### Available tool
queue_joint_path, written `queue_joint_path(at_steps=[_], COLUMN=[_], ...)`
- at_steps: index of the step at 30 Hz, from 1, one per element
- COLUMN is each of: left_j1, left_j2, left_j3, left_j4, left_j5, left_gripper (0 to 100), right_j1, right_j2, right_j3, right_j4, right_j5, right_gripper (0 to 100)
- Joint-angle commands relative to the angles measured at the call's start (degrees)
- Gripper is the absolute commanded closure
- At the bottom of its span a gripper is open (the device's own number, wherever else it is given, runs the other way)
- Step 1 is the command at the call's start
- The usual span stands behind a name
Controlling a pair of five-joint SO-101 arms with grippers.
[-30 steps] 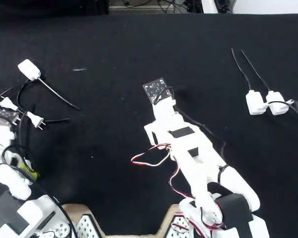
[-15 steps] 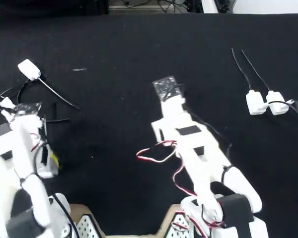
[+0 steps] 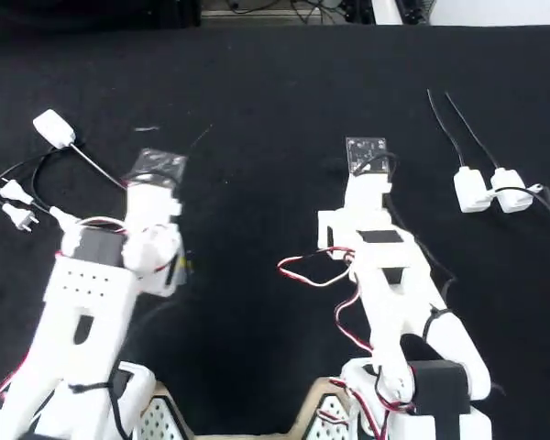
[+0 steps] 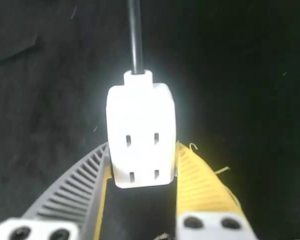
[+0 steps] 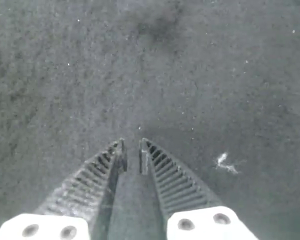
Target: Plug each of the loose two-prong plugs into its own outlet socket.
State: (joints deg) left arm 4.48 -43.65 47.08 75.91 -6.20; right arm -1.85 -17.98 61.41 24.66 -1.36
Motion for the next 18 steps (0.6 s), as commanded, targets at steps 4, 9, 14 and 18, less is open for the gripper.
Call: queue_joint_path(at_steps=[4, 9, 14, 18], left_j1=[6.64, 4.79, -3.03, -10.95], left_j2=[10.02, 14.15, 14.15, 14.95], left_j3=[3.12, -0.31, -7.87, -7.52], left_j4=[-8.18, -7.21, -4.75, -8.18], left_j5=[1.32, 0.88, -0.44, -8.18], left_gripper=[77, 78, 78, 78], right_j1=[1.05, 1.05, 0.97, 0.97], right_j2=[-0.13, 0.13, 0.13, 0.13], right_j3=[-2.33, -2.33, -2.42, -2.42], right_j4=[-1.32, -1.32, -1.32, -1.41], right_j5=[-0.09, 0.0, 0.0, 0.0], right_gripper=[94.9, 94.9, 94.9, 94.9])
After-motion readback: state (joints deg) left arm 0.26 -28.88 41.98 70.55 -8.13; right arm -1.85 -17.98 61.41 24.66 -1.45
